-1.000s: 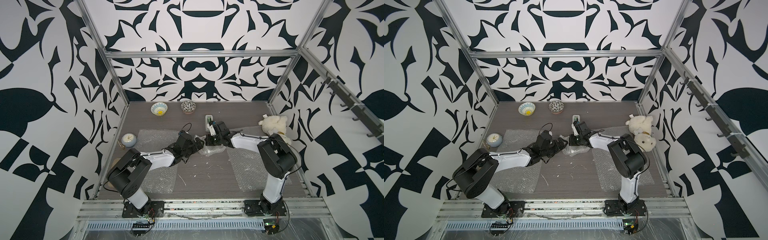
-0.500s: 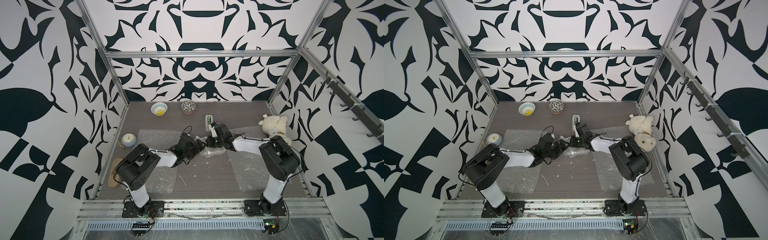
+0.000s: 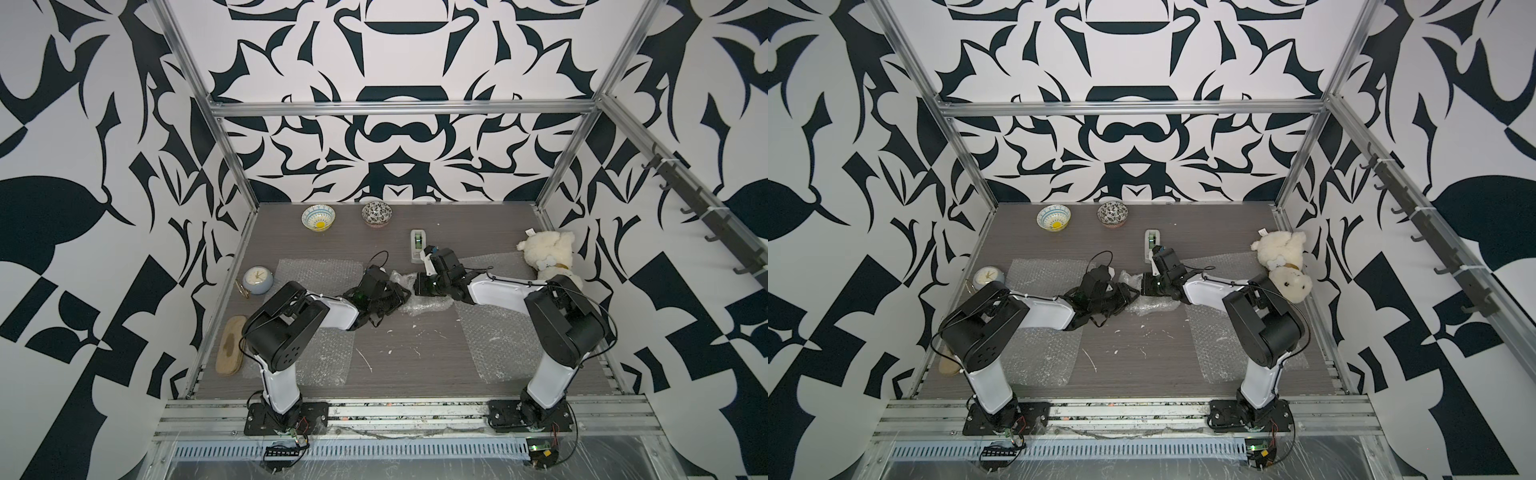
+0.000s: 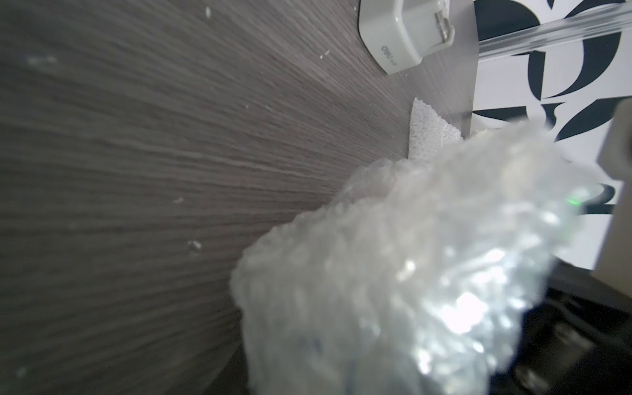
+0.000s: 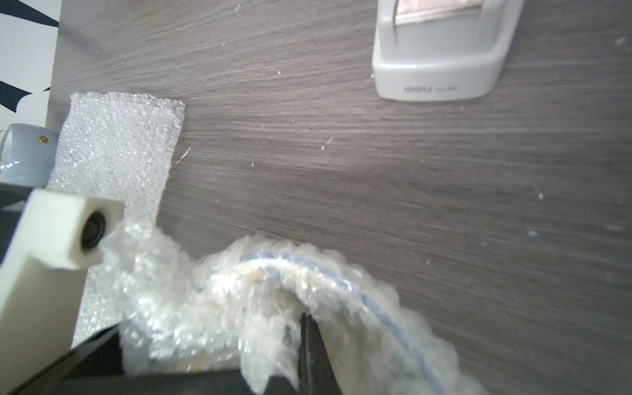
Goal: Wrap bowls in bubble wrap
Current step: Wrap the bowl in bubble wrap, then adjust the bubble-wrapped bowl at the center of the board.
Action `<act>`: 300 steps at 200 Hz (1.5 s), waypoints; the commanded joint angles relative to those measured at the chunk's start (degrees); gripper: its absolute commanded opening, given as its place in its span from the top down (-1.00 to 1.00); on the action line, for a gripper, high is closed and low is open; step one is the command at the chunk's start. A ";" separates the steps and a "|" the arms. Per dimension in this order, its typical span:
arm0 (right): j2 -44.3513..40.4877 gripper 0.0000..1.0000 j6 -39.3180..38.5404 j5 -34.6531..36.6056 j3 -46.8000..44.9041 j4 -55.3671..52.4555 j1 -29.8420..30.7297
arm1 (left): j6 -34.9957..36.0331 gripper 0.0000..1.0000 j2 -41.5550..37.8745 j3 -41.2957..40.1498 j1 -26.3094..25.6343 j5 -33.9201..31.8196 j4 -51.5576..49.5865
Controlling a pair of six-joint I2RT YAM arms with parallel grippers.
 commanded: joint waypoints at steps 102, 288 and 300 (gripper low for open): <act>-9.06 -0.09 -14.81 -14.03 2.95 -13.43 -10.53 | 35.19 0.07 6.07 21.10 6.37 8.83 -35.93; 10.43 -0.49 -14.90 -18.45 15.06 -12.65 -10.36 | 40.11 0.00 8.75 26.19 8.76 14.25 -38.86; 10.70 -0.31 -14.59 -18.58 15.27 -12.60 -10.41 | 40.12 -0.06 8.26 26.01 8.76 13.53 -38.84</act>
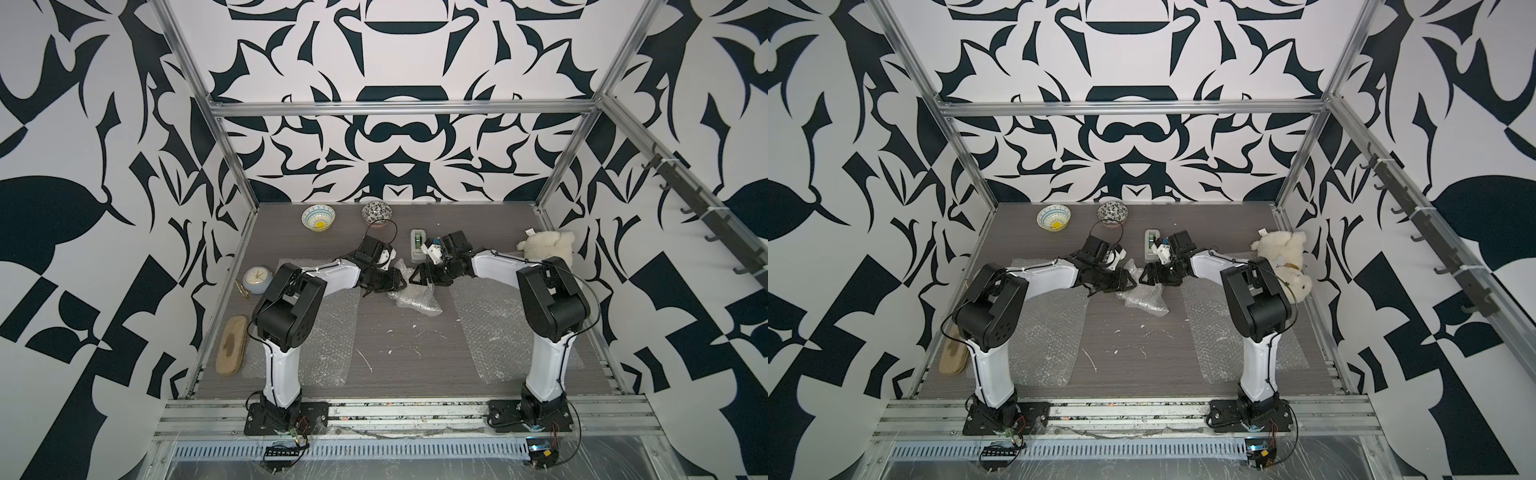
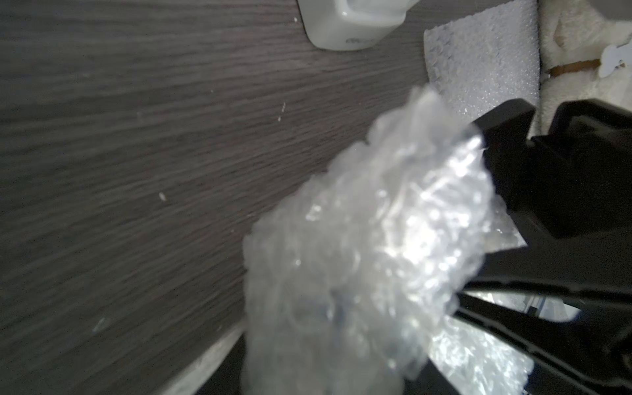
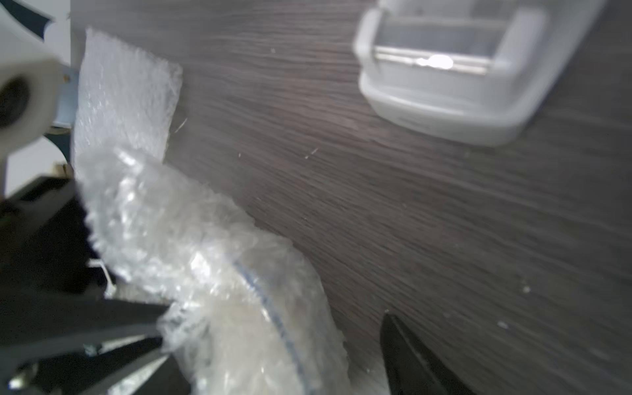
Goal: Wrap bowls in bubble wrap
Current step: Adjust the bubble-wrapped bowl at the center of the board.
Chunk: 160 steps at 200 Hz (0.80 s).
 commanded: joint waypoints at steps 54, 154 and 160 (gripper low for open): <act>-2.78 0.56 4.79 1.28 -3.82 7.48 0.13 | -3.90 -0.40 -7.70 -3.32 0.26 -7.97 0.33; -13.01 0.76 16.46 21.21 -20.98 27.26 7.52 | -26.09 -0.57 -17.58 -22.07 -0.70 -5.71 22.66; -12.91 0.79 17.43 22.22 -21.70 28.56 8.03 | -26.39 -0.57 -16.59 -21.87 -0.70 -4.88 22.42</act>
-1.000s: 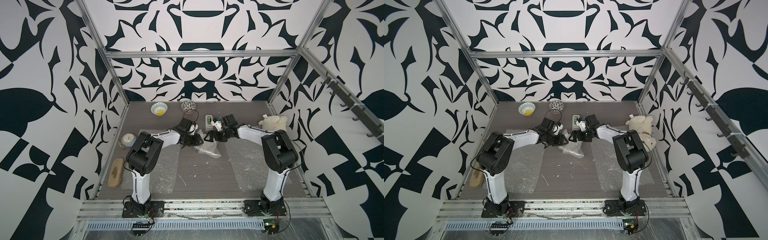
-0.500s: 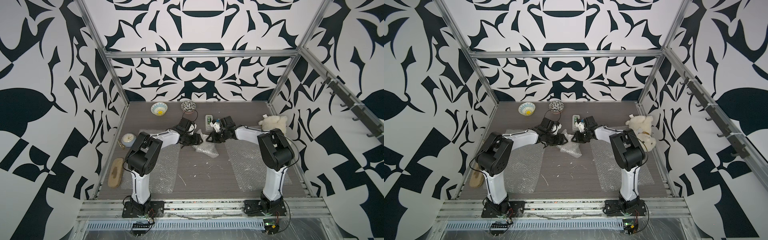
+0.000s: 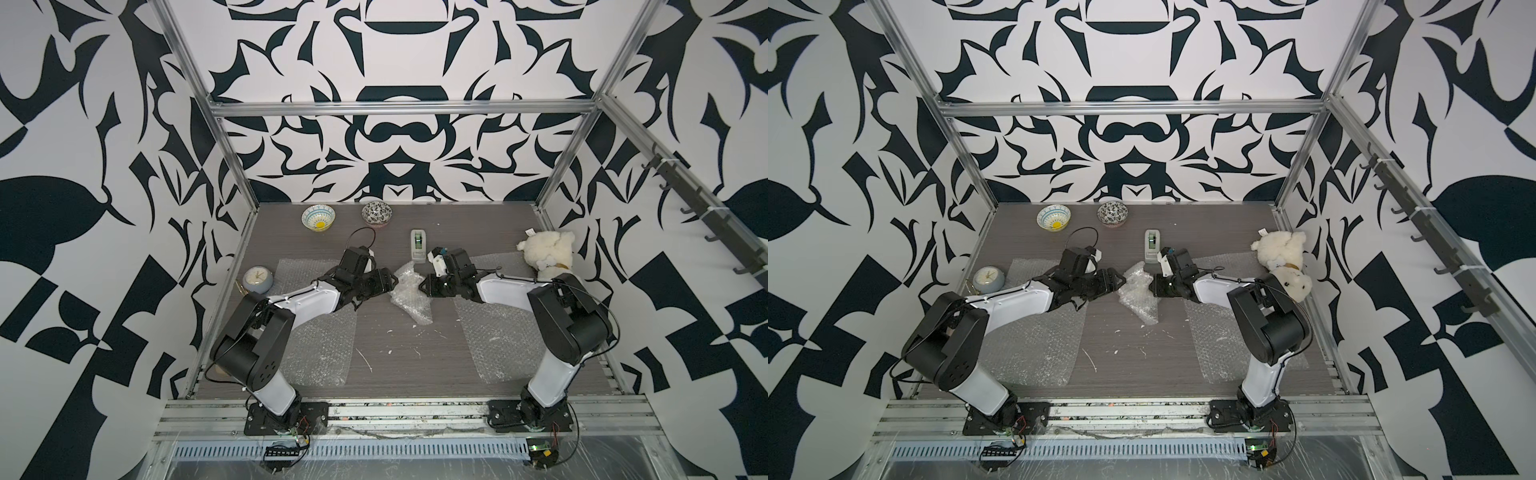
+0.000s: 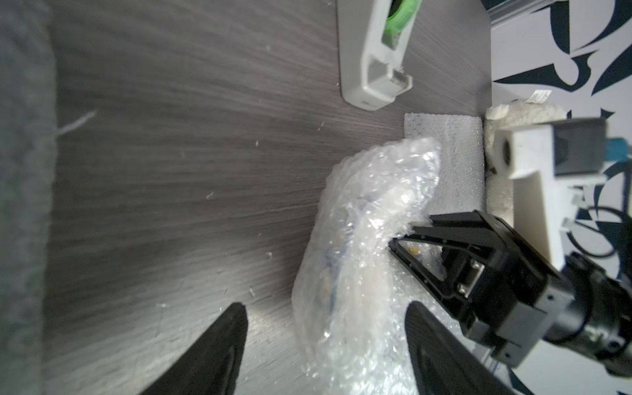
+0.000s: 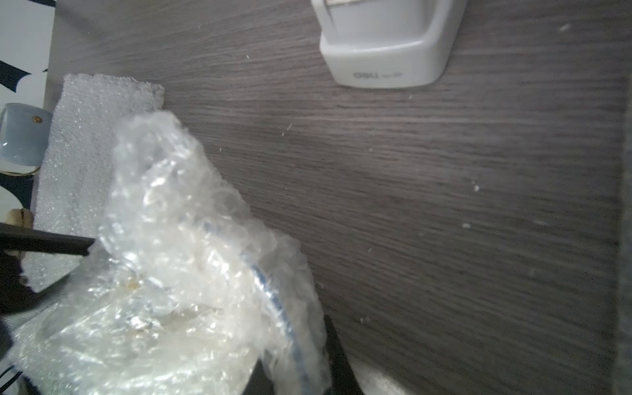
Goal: Wrap bowls in bubble wrap
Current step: Adjust the bubble-wrapped bowl at the center of the board.
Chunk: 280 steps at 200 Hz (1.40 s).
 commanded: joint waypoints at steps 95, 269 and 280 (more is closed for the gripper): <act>-3.13 0.86 15.95 18.54 -9.25 18.27 8.22 | -9.53 -0.51 6.42 -4.27 -1.48 3.91 13.20; -10.52 -0.05 14.65 -0.31 -10.75 5.57 -2.67 | 1.98 -0.01 8.01 3.22 0.95 -3.46 0.80; -11.67 -0.05 14.16 -1.49 -10.12 2.91 -3.68 | 2.12 -0.01 8.72 3.98 0.88 -2.88 0.83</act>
